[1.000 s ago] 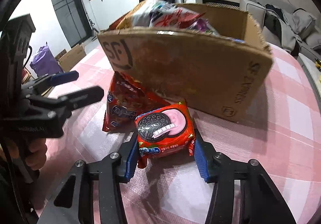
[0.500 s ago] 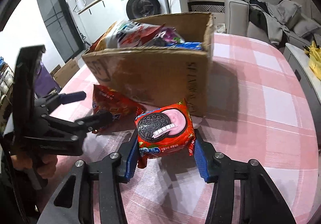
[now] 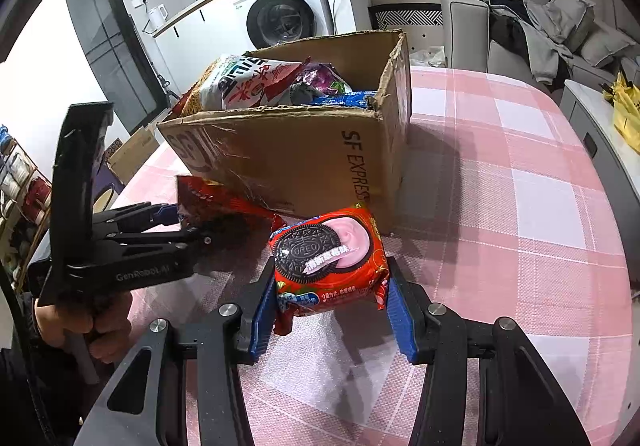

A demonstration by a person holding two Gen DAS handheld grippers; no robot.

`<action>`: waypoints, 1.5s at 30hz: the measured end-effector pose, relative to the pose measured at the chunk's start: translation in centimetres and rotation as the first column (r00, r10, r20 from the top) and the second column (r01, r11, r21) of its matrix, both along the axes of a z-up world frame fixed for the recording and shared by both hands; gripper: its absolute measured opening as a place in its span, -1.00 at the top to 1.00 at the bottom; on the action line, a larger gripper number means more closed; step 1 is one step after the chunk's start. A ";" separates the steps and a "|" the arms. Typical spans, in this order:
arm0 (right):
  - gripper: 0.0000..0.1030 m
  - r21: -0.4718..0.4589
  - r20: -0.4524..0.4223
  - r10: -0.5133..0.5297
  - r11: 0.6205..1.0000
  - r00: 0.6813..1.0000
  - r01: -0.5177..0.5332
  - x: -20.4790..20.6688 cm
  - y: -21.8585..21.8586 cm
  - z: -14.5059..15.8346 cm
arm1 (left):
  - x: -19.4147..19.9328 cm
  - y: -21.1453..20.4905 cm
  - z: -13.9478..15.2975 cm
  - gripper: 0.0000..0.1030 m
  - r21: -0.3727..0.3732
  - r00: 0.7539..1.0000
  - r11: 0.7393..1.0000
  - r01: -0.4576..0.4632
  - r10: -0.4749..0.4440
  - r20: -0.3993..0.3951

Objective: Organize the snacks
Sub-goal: 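Grasp the red chip bag with the left gripper while the right grasps the red Oreo pack, then carry the red chip bag and Oreo pack with both grippers over the box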

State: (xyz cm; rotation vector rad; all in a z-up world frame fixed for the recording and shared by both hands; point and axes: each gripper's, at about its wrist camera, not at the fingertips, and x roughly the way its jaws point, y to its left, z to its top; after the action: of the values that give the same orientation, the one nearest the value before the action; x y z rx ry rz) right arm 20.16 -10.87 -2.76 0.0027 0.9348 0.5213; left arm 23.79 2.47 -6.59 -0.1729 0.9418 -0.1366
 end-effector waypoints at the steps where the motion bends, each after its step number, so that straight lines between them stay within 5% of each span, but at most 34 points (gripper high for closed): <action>1: 0.03 0.001 0.002 0.000 1.000 1.000 0.000 0.0 0.0 0.0 | -0.2 0.1 0.1 -0.06 -0.002 1.000 1.000 0.003 -0.003 0.009; 15: 0.03 -0.001 0.053 0.013 1.000 0.998 -0.013 -0.7 0.3 1.7 | -5.0 0.1 3.8 -0.05 0.044 0.994 0.999 -0.013 0.008 0.113; 30: 0.03 0.062 0.152 0.015 0.998 0.988 -0.025 -2.9 0.2 5.9 | -9.9 1.6 12.1 -0.06 0.054 0.971 0.998 -0.035 0.021 0.238; 45: 0.03 0.136 0.186 -0.024 0.991 0.982 -0.001 -2.3 0.1 7.4 | -9.4 4.1 17.7 -0.06 0.035 0.946 0.999 -0.042 0.028 0.322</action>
State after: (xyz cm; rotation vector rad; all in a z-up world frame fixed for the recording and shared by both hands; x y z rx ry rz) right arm 17.88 -10.78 4.59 0.0806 0.7135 0.5637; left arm 14.34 6.55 11.08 -0.1243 0.6153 -0.1085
